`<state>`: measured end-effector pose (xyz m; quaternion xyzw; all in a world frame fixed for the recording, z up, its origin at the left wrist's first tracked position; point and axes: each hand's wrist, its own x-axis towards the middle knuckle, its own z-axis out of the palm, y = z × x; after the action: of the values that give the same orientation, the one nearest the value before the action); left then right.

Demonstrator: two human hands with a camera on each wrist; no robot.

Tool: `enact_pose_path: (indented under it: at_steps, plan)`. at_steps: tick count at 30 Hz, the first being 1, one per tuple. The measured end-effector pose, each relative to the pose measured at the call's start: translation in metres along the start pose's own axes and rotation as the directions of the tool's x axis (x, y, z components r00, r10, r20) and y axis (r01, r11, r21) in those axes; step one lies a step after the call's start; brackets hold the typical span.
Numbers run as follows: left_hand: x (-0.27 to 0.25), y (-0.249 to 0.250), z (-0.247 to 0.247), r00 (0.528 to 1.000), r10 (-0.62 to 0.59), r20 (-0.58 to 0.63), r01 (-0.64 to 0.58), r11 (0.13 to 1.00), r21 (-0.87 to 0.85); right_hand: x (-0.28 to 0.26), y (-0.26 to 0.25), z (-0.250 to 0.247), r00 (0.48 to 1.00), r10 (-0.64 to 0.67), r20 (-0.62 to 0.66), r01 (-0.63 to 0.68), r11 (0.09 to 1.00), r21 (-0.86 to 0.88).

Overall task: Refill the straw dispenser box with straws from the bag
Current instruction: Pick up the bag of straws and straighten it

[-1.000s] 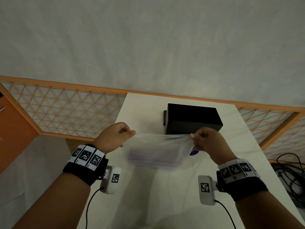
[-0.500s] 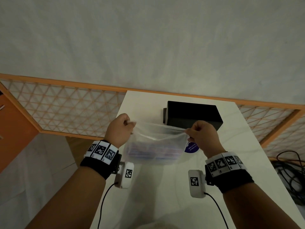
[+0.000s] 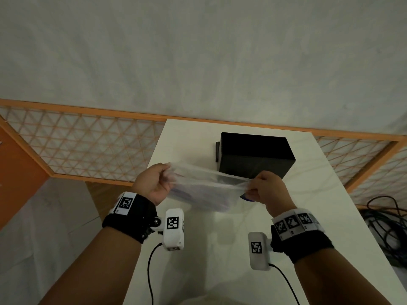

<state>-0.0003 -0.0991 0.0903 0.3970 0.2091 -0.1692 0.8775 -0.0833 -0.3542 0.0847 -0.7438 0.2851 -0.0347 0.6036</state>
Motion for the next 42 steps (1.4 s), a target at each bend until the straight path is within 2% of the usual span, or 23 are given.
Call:
enact_pose_path:
  at_steps: [1, 3, 6, 7, 9, 10, 11, 12, 13, 14, 16, 17, 18, 20, 25, 27, 29, 32, 34, 36, 38, 40, 42]
  plan:
    - [0.002, 0.0, -0.003, 1.0, -0.021, -0.001, 0.021, 0.999, 0.05, -0.001, -0.002, 0.0, 0.996, 0.065, 0.068, -0.08, 0.967, 0.241]
    - [0.002, 0.001, -0.007, 1.0, -0.028, 0.002, 0.027, 0.983, 0.183, -0.001, -0.004, -0.002, 0.968, 0.155, 0.198, -0.242, 0.79, 0.563]
    - [-0.001, 0.001, -0.013, 0.994, -0.063, 0.087, 0.018, 0.897, 0.442, 0.003, -0.003, -0.003, 0.915, 0.22, 0.339, -0.403, 0.576, 0.711]
    - [-0.003, -0.001, -0.014, 0.991, -0.076, 0.109, -0.002, 0.807, 0.59, 0.004, -0.004, -0.001, 0.906, 0.207, 0.37, -0.421, 0.541, 0.728]
    - [-0.002, -0.003, -0.017, 0.992, -0.069, 0.103, -0.058, 0.481, 0.875, 0.003, -0.005, 0.002, 0.907, 0.151, 0.394, -0.413, 0.511, 0.754]
    - [-0.002, -0.003, -0.016, 0.996, -0.029, 0.088, -0.072, 0.349, 0.934, 0.003, -0.005, 0.002, 0.907, 0.121, 0.404, -0.405, 0.515, 0.755]
    - [-0.001, -0.003, -0.016, 0.997, 0.007, 0.072, -0.07, 0.321, 0.944, 0.002, -0.006, 0.0, 0.903, 0.083, 0.422, -0.4, 0.525, 0.751]
    - [0.0, -0.002, -0.017, 0.998, 0.017, 0.059, -0.061, 0.385, 0.921, 0.001, -0.007, -0.002, 0.896, 0.042, 0.442, -0.388, 0.556, 0.735]
    - [0.002, -0.001, -0.018, 0.999, -0.006, 0.05, -0.04, 0.524, 0.851, 0.002, -0.006, -0.005, 0.893, 0.017, 0.451, -0.365, 0.614, 0.7]
    - [0.002, 0.002, -0.019, 0.997, -0.05, 0.055, -0.008, 0.668, 0.744, 0.004, -0.004, -0.007, 0.906, 0.022, 0.423, -0.31, 0.715, 0.626]
    - [0.001, 0.008, -0.021, 0.987, -0.126, 0.097, 0.064, 0.87, 0.489, 0.007, 0.001, -0.008, 0.957, 0.043, 0.288, -0.132, 0.946, 0.297]
    - [0.001, 0.011, -0.021, 0.982, -0.144, 0.123, 0.089, 0.924, 0.373, 0.007, 0.001, -0.006, 0.971, 0.032, 0.237, -0.055, 0.994, 0.091]
    - [0.001, 0.012, -0.02, 0.977, -0.151, 0.15, 0.103, 0.953, 0.286, 0.007, 0.003, -0.003, 0.979, 0.018, 0.201, -0.002, 0.997, -0.079]
    - [0.002, 0.012, -0.018, 0.973, -0.154, 0.174, 0.121, 0.975, 0.188, 0.006, 0.005, 0.002, 0.99, 0.002, 0.142, 0.029, 0.976, -0.215]
    - [0.003, 0.009, -0.021, 0.976, -0.13, 0.177, 0.115, 0.989, 0.09, 0.009, 0.01, -0.001, 0.99, 0.076, 0.121, -0.073, 0.997, -0.028]
    - [0.001, 0.008, -0.023, 0.973, -0.09, 0.214, 0.041, 0.974, 0.222, 0.007, 0.01, -0.002, 0.982, 0.114, 0.148, -0.125, 0.99, 0.064]
    - [0.001, 0.003, -0.026, 0.973, -0.052, 0.224, -0.049, 0.905, 0.422, 0.005, 0.009, -0.004, 0.961, 0.16, 0.227, -0.217, 0.942, 0.257]
    - [0.006, -0.007, -0.03, 0.988, -0.009, 0.155, -0.09, 0.782, 0.617, 0.007, 0.011, -0.01, 0.905, 0.213, 0.367, -0.407, 0.683, 0.607]
    - [0.008, -0.013, -0.03, 0.996, 0.044, 0.073, -0.084, 0.636, 0.767, 0.006, 0.01, -0.011, 0.887, 0.214, 0.41, -0.452, 0.591, 0.668]
    - [0.011, -0.017, -0.033, 0.995, 0.078, 0.06, -0.093, 0.538, 0.838, 0.002, 0.007, -0.009, 0.883, 0.177, 0.434, -0.45, 0.58, 0.679]
    - [0.013, -0.017, -0.035, 0.995, 0.073, 0.061, -0.092, 0.572, 0.815, -0.002, 0.005, -0.008, 0.882, 0.124, 0.456, -0.429, 0.611, 0.665]
    - [0.013, -0.015, -0.035, 0.998, 0.006, 0.059, -0.044, 0.739, 0.672, -0.005, 0.005, -0.01, 0.883, 0.084, 0.462, -0.372, 0.726, 0.578]
    - [0.01, -0.009, -0.035, 0.992, -0.089, 0.092, 0.042, 0.905, 0.422, -0.005, 0.008, -0.008, 0.902, 0.1, 0.419, -0.284, 0.87, 0.404]
